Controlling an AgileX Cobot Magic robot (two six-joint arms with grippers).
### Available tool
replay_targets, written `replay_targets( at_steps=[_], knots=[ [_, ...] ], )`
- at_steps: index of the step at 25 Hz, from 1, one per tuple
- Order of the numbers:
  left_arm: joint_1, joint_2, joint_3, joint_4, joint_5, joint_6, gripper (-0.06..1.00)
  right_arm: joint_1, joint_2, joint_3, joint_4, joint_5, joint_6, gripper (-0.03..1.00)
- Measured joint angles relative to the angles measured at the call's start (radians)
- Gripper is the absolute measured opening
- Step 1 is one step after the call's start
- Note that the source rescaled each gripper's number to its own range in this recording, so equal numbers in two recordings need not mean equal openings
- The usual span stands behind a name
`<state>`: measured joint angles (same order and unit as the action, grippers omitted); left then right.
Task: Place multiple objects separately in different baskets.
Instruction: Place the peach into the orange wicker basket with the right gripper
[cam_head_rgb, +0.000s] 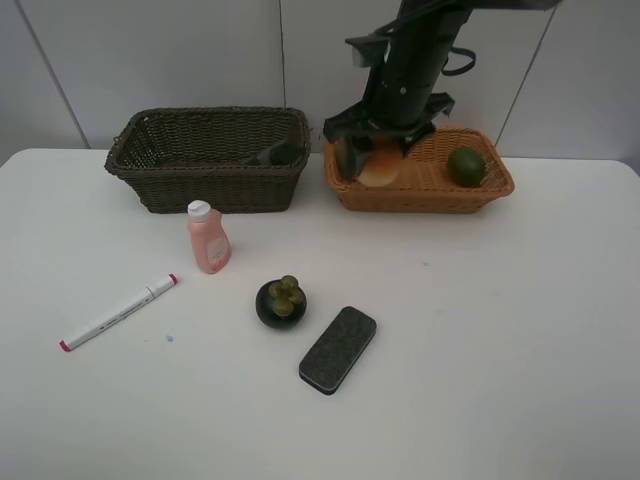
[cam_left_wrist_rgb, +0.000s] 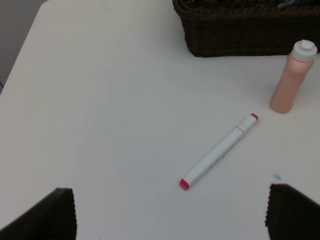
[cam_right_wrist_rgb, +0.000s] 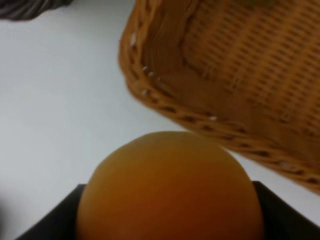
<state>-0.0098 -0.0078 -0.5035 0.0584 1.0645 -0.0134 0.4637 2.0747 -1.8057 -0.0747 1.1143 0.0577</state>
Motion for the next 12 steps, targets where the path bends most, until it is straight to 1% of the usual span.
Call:
replay_targets(
  at_steps=[4, 12],
  knots=[
    [0.0, 0.0, 0.0, 0.0, 0.0, 0.0, 1.0, -0.059, 0.0, -0.038, -0.007, -0.034, 0.0, 0.49],
    [0.0, 0.0, 0.0, 0.0, 0.0, 0.0, 1.0, -0.152, 0.034, -0.045, -0.012, -0.22, -0.003, 0.49]
  ],
)
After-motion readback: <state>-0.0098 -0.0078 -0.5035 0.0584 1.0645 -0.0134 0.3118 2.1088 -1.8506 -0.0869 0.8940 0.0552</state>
